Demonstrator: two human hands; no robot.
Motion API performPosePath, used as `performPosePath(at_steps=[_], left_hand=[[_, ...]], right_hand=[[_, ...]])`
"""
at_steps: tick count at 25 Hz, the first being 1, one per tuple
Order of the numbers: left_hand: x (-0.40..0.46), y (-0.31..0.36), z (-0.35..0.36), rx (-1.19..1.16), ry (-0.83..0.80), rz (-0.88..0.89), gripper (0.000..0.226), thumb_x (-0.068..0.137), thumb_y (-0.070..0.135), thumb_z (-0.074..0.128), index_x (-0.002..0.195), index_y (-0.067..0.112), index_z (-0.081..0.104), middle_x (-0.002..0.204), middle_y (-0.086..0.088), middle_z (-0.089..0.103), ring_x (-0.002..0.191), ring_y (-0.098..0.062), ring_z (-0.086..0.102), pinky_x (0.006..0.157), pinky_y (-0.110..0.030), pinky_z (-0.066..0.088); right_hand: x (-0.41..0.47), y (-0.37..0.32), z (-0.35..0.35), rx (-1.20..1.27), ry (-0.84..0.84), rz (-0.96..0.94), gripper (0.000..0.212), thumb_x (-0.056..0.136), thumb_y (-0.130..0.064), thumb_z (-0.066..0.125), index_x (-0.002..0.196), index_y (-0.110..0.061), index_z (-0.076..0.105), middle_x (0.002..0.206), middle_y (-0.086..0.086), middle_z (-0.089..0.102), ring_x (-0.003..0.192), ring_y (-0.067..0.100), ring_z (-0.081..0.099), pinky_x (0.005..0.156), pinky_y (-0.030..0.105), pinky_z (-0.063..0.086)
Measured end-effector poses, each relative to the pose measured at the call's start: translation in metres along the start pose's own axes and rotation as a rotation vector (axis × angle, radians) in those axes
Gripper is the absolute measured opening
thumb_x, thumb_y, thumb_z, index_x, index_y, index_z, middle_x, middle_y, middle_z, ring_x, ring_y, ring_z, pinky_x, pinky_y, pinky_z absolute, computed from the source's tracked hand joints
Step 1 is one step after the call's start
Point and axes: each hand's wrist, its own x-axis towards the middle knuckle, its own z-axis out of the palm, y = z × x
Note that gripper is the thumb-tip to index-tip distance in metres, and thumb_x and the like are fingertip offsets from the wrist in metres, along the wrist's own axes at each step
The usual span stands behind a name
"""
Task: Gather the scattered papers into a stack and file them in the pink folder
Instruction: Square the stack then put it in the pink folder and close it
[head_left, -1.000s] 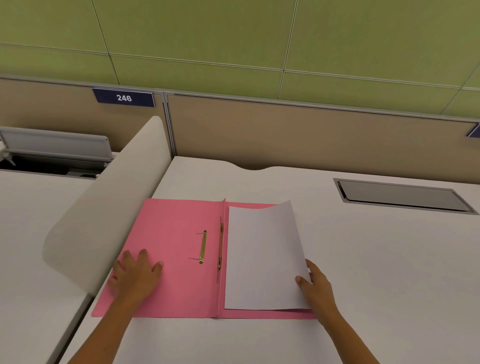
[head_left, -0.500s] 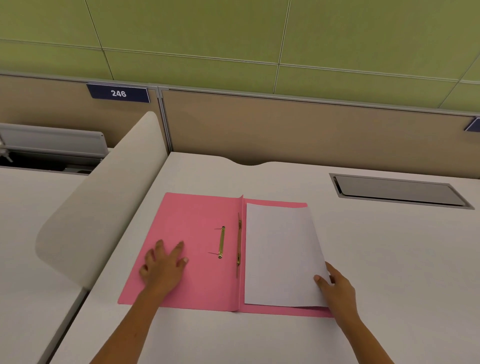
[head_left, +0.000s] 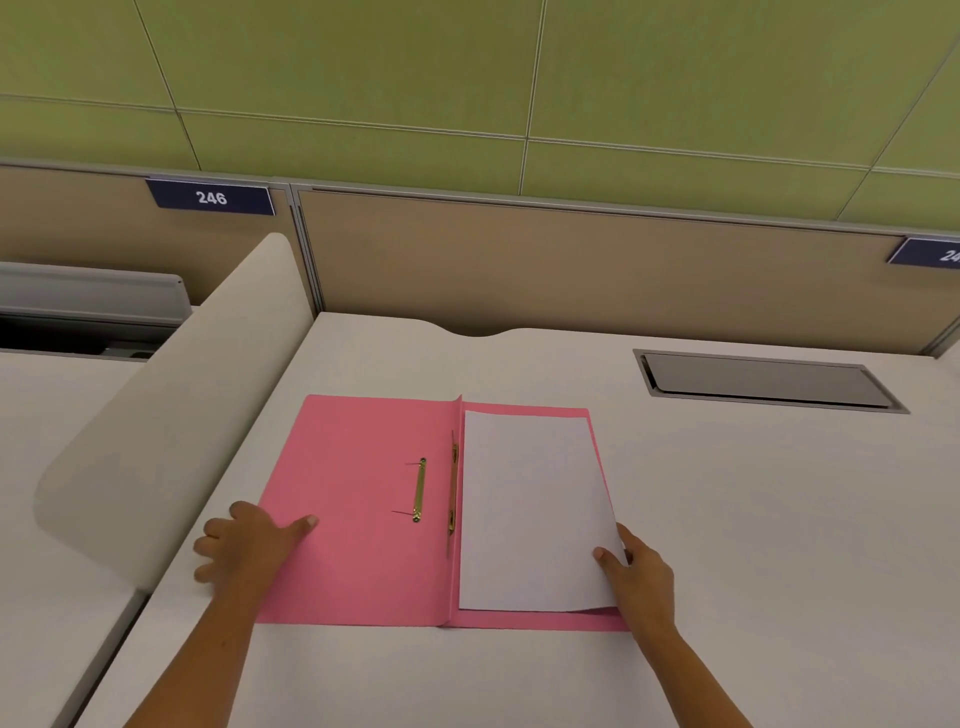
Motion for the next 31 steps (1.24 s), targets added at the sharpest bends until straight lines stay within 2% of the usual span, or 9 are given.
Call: performPosePath(at_steps=[3,7,10,14,19,21,23,26,31], left_hand=[[0.016,-0.003,-0.012,-0.103,-0.081,0.001,0.072,0.071,0.042,0.078,0.119,-0.004,0.05,0.123,-0.028,0.05,0.112,-0.043,0.048,0.094,-0.052,0.041],[0.022,0.003,-0.059,-0.277,-0.153,0.217,0.015,0.085,0.017,0.066,0.081,0.002,0.066,0.089,-0.026,0.068,0.072,-0.032,0.059,0.069,-0.036,0.046],[-0.014,0.036,-0.118,-0.445,-0.392,0.321,0.019,0.091,0.012,0.057,0.073,0.01,0.054,0.073,-0.012,0.06,0.06,-0.025,0.052,0.058,-0.026,0.038],[-0.092,0.092,-0.147,-0.413,-0.644,0.614,0.023,0.096,0.035,0.048,0.095,0.015,0.06,0.093,0.004,0.069,0.074,-0.019,0.069,0.057,-0.029,0.05],[-0.153,0.128,-0.063,-0.238,-0.819,0.86,0.037,0.097,0.047,0.04,0.13,0.032,0.047,0.128,0.011,0.052,0.103,-0.019,0.065,0.065,-0.031,0.057],[-0.155,0.118,-0.009,0.014,-0.8,0.958,0.045,0.096,0.045,0.043,0.139,0.036,0.038,0.138,0.001,0.039,0.121,-0.028,0.052,0.086,-0.04,0.054],[-0.154,0.099,0.038,0.284,-0.657,0.943,0.052,0.092,0.044,0.047,0.141,0.04,0.033,0.151,-0.005,0.022,0.138,-0.033,0.028,0.109,-0.047,0.034],[-0.157,0.076,0.071,0.366,-0.456,0.821,0.06,0.087,0.042,0.056,0.141,0.043,0.031,0.159,-0.001,-0.001,0.143,-0.03,0.007,0.112,-0.05,0.023],[-0.157,0.068,0.085,-0.03,-0.357,0.603,0.076,0.081,0.03,0.07,0.143,0.019,0.028,0.144,-0.013,0.024,0.127,-0.031,0.036,0.102,-0.041,0.042]], right_hand=[[0.004,0.002,0.001,-0.053,-0.016,-0.007,0.051,0.09,-0.024,0.061,0.138,-0.012,0.049,0.125,0.01,0.064,0.115,0.028,0.059,0.101,0.041,0.046],[0.01,0.004,0.002,-0.189,-0.003,-0.019,0.047,0.088,-0.03,0.061,0.131,-0.012,0.056,0.114,0.009,0.067,0.107,0.027,0.061,0.092,0.037,0.05],[0.013,0.005,0.003,-0.264,-0.002,-0.009,0.046,0.086,-0.037,0.06,0.127,-0.016,0.058,0.107,0.009,0.063,0.098,0.027,0.062,0.084,0.036,0.053],[0.011,0.001,-0.002,-0.298,0.024,0.008,0.051,0.083,-0.04,0.066,0.128,-0.019,0.058,0.109,0.011,0.053,0.098,0.031,0.06,0.085,0.037,0.05],[0.026,0.009,-0.011,-0.267,-0.092,0.002,0.053,0.08,-0.044,0.066,0.127,-0.022,0.058,0.104,0.009,0.058,0.092,0.027,0.062,0.087,0.037,0.05],[0.032,0.011,-0.023,-0.132,-0.223,0.02,0.043,0.088,-0.046,0.055,0.121,-0.019,0.063,0.094,0.007,0.066,0.082,0.025,0.062,0.082,0.035,0.052],[0.035,0.009,-0.04,0.103,-0.319,0.09,0.051,0.095,-0.053,0.038,0.108,-0.013,0.067,0.094,0.012,0.072,0.084,0.03,0.066,0.08,0.037,0.053],[0.036,0.002,-0.056,0.273,-0.364,0.222,0.049,0.096,-0.054,0.035,0.104,-0.012,0.06,0.09,0.009,0.064,0.078,0.023,0.059,0.07,0.032,0.05],[0.025,-0.006,-0.018,-0.276,-0.242,0.091,0.037,0.081,-0.037,0.063,0.1,-0.007,0.055,0.104,0.008,0.052,0.09,0.024,0.058,0.072,0.032,0.049]])
